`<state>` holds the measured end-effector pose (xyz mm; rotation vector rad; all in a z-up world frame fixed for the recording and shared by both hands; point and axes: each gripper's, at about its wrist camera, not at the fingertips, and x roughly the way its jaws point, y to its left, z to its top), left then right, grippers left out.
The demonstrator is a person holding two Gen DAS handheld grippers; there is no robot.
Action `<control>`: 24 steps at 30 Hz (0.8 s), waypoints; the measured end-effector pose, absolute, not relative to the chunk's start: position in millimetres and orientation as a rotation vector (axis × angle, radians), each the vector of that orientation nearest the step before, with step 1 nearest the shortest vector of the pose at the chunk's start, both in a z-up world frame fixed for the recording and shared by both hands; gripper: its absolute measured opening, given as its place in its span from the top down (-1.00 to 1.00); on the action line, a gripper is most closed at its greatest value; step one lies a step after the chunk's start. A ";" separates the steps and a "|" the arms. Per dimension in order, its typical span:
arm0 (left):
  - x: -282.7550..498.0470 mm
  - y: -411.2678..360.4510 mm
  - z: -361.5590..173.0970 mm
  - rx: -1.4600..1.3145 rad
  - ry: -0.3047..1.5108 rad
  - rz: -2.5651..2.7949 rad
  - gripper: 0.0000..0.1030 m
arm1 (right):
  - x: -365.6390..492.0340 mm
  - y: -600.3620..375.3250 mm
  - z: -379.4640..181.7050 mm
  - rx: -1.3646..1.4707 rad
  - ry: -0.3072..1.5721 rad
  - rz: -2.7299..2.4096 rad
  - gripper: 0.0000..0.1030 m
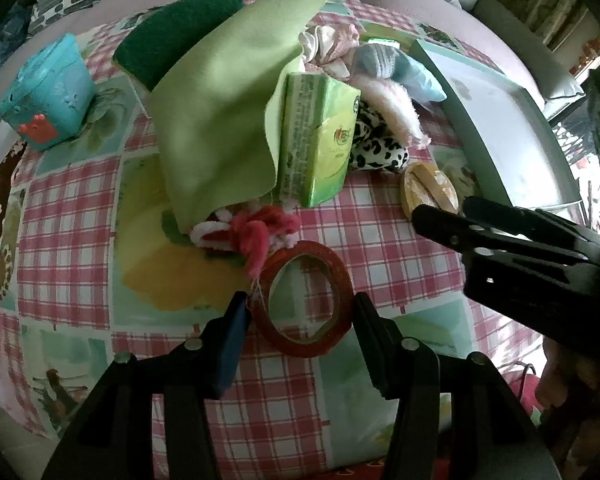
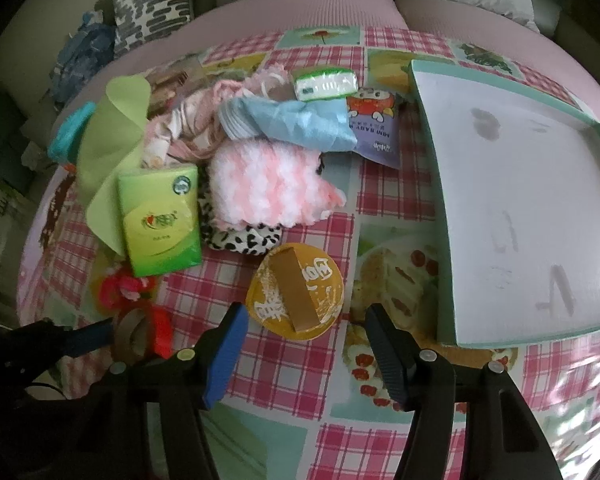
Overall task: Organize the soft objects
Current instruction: 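Grasp red tape roll with left tool while right tool grasps yellow tin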
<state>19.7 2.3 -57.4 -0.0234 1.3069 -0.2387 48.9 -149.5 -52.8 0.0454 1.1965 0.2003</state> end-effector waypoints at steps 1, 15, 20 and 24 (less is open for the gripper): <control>16.6 2.9 -54.4 -0.026 1.307 -0.242 -0.05 | 50.7 -148.6 -54.9 0.043 1.200 0.202 -0.26; 18.5 -2.8 -57.0 -0.032 1.315 -0.252 -0.05 | 56.7 -121.7 -65.2 -0.063 1.197 0.206 -0.24; 18.2 -4.2 -56.9 -0.027 1.314 -0.247 -0.05 | 53.5 -117.3 -63.2 -0.058 1.191 0.230 0.03; 18.6 -5.3 -56.7 -0.024 1.313 -0.245 -0.05 | 52.3 -115.5 -62.6 -0.052 1.189 0.233 0.07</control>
